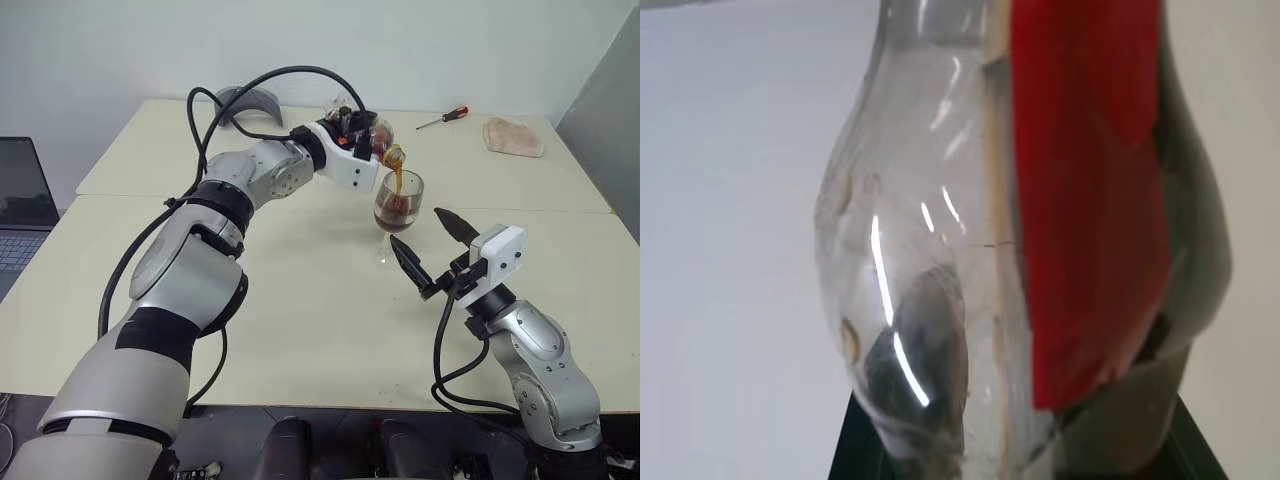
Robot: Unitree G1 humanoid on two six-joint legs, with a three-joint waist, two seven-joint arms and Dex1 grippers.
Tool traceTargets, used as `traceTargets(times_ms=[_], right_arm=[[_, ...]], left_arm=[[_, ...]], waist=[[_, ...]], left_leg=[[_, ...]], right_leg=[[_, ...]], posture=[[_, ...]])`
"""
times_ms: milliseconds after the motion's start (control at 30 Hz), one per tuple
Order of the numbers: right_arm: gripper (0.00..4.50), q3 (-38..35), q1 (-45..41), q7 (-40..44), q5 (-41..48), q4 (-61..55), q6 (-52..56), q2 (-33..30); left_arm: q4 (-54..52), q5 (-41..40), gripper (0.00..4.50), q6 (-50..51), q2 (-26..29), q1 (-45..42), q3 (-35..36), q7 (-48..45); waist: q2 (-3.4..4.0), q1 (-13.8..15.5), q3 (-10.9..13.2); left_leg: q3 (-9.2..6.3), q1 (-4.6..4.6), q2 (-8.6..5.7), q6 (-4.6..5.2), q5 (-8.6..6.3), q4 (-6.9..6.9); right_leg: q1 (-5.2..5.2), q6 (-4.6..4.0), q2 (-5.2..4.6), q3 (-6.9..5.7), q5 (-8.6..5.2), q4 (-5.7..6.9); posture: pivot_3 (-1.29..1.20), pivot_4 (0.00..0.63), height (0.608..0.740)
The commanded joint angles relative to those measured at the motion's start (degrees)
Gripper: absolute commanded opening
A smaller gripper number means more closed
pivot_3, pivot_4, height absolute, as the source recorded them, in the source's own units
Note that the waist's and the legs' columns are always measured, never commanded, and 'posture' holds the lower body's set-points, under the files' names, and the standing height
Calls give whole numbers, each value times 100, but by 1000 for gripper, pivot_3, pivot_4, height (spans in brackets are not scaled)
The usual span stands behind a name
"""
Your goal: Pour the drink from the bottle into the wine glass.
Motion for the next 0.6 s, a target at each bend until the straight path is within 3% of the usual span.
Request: traceTargets(times_ms=[33, 600], right_arm=[[4500, -9, -18, 1, 20, -178, -36, -22], [4500, -15, -2, 47, 15, -97, -106, -11]], left_arm=[[-53, -15, 900, 22, 66, -293, 17, 184], [9, -81, 900, 87, 54, -288, 82, 156]], waist=[[0, 0, 0], [0, 0, 0]], left_leg=[[0, 0, 0, 0, 0, 2], [-2, -7, 1, 4, -3, 37]], right_leg=[[0, 0, 0, 0, 0, 1], [0, 7, 0, 0, -5, 21]], posture=[[0, 150, 740], [0, 150, 740]])
